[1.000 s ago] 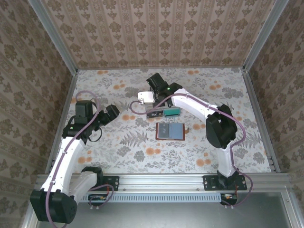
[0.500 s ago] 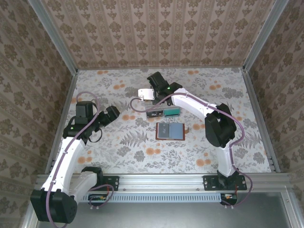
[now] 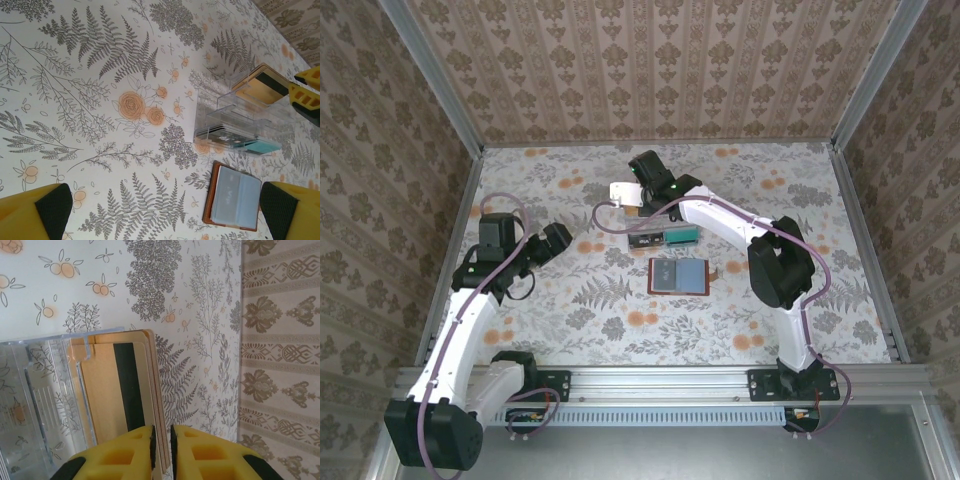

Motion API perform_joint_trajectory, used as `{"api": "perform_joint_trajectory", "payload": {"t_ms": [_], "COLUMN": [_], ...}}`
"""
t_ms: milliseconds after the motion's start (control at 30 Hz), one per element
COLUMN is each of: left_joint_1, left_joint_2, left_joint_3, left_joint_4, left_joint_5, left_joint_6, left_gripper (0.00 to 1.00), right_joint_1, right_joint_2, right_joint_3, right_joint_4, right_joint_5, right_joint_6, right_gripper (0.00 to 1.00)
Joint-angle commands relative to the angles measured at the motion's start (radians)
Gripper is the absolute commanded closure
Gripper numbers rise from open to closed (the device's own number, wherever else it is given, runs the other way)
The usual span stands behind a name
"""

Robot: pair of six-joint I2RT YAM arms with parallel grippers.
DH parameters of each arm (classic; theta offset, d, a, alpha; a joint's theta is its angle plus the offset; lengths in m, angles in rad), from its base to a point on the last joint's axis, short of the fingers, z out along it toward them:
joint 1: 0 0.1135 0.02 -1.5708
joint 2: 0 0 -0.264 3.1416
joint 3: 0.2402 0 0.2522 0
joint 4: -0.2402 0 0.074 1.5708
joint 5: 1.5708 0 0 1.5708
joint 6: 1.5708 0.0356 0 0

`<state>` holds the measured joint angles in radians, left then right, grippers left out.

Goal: Take the credit cards out of the card holder

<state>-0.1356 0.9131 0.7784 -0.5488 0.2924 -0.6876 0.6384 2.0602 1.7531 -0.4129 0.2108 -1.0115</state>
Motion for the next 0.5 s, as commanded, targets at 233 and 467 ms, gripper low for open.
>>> {"api": "perform_joint_trajectory", "payload": {"t_ms": [233,467], "left_joint_1": [-0.013,-0.149], "left_joint_2": [0.051,0.131], "left_joint_3": [-0.033,-0.033], "left_joint_4": [0.069,0.129], "left_joint_5": [0.105,0.064], "left_joint_6": [-0.045,-0.094], "left_gripper": [0.08,0.16], "right_joint_1": [-0.008,-0.015], "right_joint_2": [-0.183,-0.377], "right_joint_3": [-0.077,-0.285], "right_joint_4": [0.090,0.091], "right_joint_5": [0.010,-0.021], "right_joint_6": [0.355,0.706], "right_gripper": [0.77,0.84]}}
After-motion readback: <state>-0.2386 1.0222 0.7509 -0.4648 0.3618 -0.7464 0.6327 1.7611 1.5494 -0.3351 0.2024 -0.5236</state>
